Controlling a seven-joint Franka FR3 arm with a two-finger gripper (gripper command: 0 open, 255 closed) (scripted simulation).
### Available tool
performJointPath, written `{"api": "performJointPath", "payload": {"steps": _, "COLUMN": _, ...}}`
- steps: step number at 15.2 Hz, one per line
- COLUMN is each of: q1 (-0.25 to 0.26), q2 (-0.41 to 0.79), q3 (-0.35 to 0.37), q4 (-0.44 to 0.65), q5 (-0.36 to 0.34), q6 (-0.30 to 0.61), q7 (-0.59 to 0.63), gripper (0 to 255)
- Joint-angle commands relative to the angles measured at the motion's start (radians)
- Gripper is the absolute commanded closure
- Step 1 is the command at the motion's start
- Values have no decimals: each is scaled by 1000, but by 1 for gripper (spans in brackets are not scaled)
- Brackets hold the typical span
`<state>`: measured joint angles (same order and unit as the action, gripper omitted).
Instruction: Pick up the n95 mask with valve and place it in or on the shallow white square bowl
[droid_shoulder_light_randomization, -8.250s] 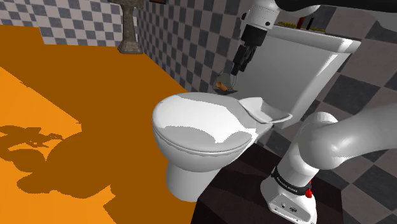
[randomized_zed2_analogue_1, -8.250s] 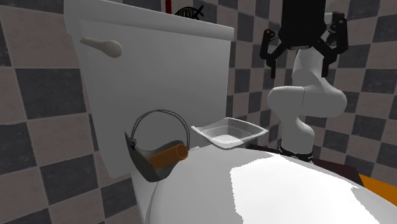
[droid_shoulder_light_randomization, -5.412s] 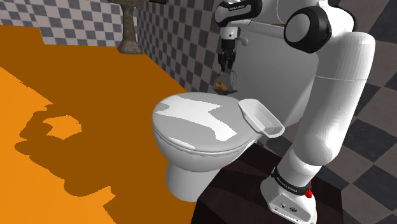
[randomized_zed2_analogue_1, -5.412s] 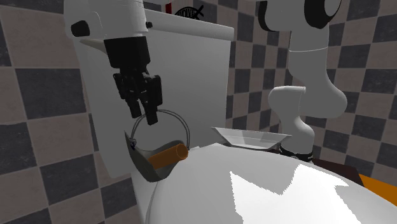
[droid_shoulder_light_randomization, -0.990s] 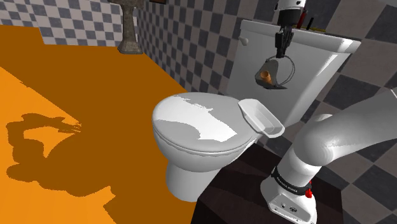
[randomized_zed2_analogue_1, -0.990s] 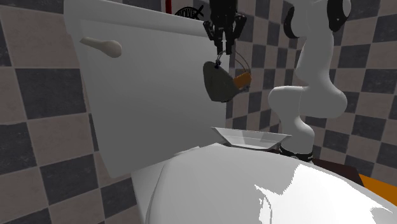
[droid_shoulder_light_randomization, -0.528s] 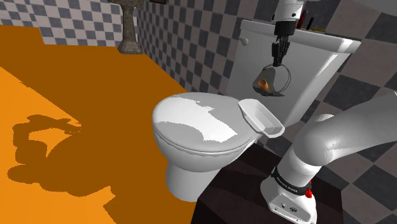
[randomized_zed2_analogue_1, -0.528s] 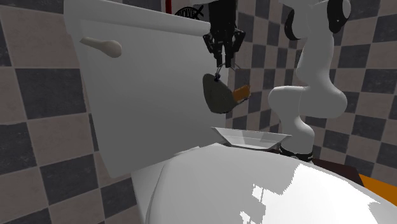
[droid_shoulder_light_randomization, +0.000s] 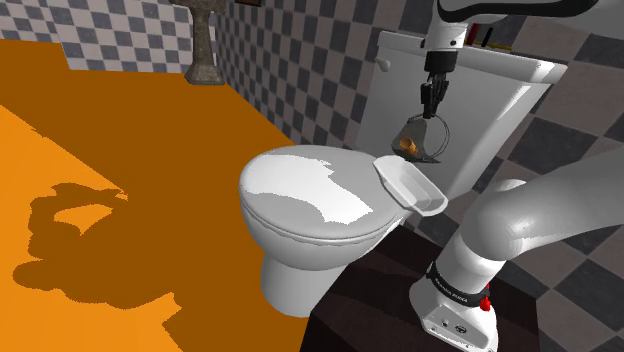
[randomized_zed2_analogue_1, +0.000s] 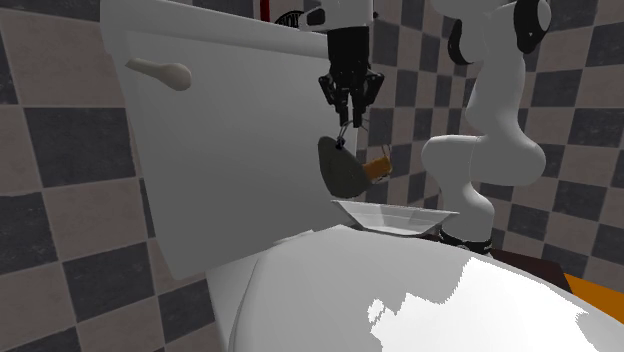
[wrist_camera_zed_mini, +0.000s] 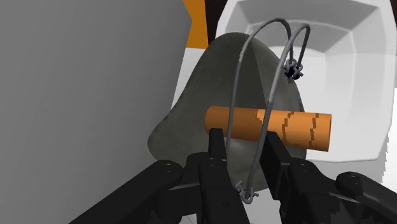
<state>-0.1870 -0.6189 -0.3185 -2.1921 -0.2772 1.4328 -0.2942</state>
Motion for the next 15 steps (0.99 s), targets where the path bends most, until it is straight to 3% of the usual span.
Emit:
{"api": "performJointPath", "payload": {"steps": 1, "q1": -2, "q2": -8, "q3": -3, "q4": -32, "q5": -3, "q6": 25, "q7": 4, "gripper": 255}}
{"api": "performJointPath", "payload": {"steps": 11, "q1": -3, "q2": -13, "q3": -7, "q4": -63, "q5": -7, "q6": 50, "q7": 8, "gripper": 255}}
{"api": "performJointPath", "payload": {"steps": 12, "q1": -3, "q2": -13, "q3": -7, "q4": -63, "q5": -7, "q6": 50, "q7": 8, "gripper": 0}}
{"api": "performJointPath", "payload": {"steps": 15, "q1": -3, "q2": -13, "q3": -7, "q4": -62, "q5": -7, "q6": 49, "q7": 8, "gripper": 0}}
